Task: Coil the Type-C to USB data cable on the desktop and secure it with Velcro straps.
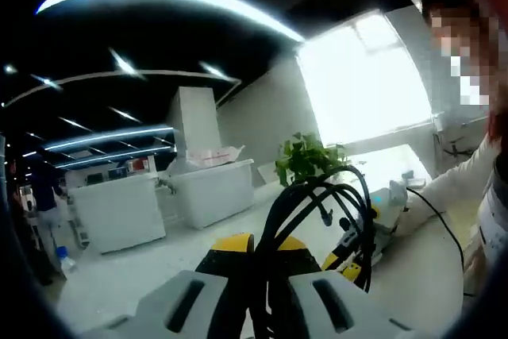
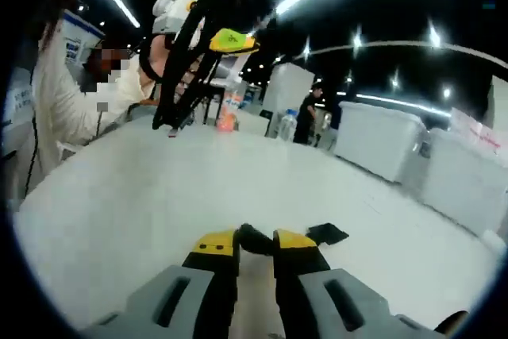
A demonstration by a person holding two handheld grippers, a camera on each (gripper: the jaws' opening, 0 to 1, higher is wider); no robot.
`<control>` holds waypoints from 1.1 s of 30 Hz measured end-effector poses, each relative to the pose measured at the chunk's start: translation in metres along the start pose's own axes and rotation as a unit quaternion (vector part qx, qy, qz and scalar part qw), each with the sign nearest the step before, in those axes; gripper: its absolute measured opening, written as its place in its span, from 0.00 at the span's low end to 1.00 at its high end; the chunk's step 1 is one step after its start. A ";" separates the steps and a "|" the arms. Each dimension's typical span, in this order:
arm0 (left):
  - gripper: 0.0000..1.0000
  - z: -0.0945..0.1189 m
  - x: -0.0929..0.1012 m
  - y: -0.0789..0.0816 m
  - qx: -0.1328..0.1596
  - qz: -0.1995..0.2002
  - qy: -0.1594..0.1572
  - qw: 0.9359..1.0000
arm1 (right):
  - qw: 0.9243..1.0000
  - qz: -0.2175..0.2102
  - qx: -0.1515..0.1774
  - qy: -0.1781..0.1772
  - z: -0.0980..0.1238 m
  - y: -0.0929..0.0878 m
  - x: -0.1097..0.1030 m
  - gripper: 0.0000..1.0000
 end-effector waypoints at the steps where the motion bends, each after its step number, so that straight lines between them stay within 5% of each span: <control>1: 0.07 -0.003 0.004 -0.001 -0.003 -0.014 -0.003 1.000 | 0.999 -0.039 0.033 -0.006 0.005 0.010 0.000 0.25; 4: 0.07 -0.010 0.018 -0.004 -0.009 0.009 -0.047 0.999 | 0.994 -0.055 0.092 -0.003 0.012 0.030 -0.002 0.31; 7: 0.07 -0.018 0.025 -0.004 -0.019 0.071 -0.084 0.994 | 0.992 -0.084 0.097 -0.017 0.009 0.033 0.001 0.32; 10: 0.07 -0.020 0.022 -0.002 -0.018 0.085 -0.087 0.992 | 0.994 -0.064 0.083 -0.038 0.010 0.028 0.006 0.32; 17: 0.08 -0.016 0.016 -0.015 -0.009 0.099 -0.078 0.992 | 0.989 -0.094 0.094 -0.064 0.013 0.024 0.023 0.33; 23: 0.08 -0.023 0.018 -0.031 -0.018 0.133 -0.104 0.986 | 0.976 -0.121 0.105 -0.147 0.030 0.018 0.059 0.33; 26: 0.08 -0.023 0.022 -0.037 -0.026 0.130 -0.108 0.985 | 0.968 -0.132 0.099 -0.190 0.039 0.011 0.077 0.33; 33: 0.08 -0.016 0.042 -0.031 -0.027 0.077 -0.118 0.990 | 0.958 -0.158 0.092 -0.219 0.046 0.005 0.085 0.25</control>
Point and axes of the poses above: the point that each gripper's makers call its tool centre point, and the gripper's own axes: z roughly backward along the fingers, x roughly to its right, y roughly out of its top, the point moved 1 cm from there along z, roughly backward along the fingers, and after that the axes turned 14 degrees about z, right-handed, at the moved point
